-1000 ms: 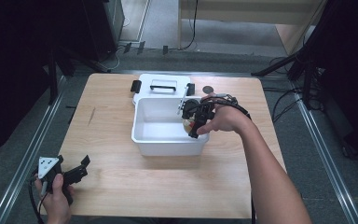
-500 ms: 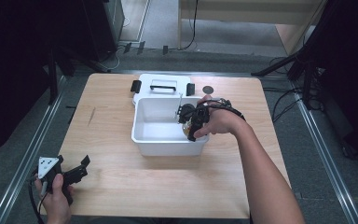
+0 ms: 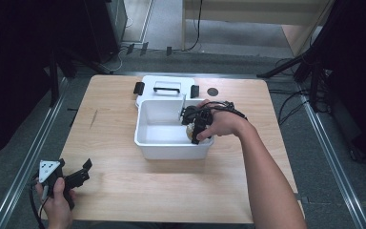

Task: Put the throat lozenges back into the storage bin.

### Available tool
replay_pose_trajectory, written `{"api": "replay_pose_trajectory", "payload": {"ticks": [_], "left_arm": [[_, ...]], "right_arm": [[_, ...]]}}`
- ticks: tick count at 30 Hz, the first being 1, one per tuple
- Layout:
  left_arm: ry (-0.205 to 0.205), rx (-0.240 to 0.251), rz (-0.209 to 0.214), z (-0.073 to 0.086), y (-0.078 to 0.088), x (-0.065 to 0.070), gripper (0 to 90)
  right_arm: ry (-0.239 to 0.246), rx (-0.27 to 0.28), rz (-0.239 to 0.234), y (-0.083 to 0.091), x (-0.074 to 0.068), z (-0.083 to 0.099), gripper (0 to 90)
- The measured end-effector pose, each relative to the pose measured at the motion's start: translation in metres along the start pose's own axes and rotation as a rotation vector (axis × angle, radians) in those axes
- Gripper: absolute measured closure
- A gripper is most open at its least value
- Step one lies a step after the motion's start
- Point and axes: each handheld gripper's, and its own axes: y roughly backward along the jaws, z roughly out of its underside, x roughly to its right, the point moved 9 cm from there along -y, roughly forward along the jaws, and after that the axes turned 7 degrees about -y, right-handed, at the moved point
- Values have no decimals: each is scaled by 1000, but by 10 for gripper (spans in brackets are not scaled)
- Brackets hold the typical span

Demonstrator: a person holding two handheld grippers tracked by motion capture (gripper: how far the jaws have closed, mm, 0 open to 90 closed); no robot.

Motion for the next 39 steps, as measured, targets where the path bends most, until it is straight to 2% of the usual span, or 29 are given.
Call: {"api": "replay_pose_trajectory", "payload": {"ticks": [4,13,19,25,39], "left_arm": [[-1,-1,1,0,0,0,1],[0,0,1,0,0,0,1],[0,0,1,0,0,0,1],[-1,0,1,0,0,0,2],[-4,0,-1,0,0,0,2]], "right_arm": [[14,-20,-5,-1,-1,0,200],[11,-29,-9,-1,-1,1,188],[21,-16,-11,-1,-1,1,187],[11,-1,-5,4,1,2,165],[-11,90,-4,33,-1,0,356]]}}
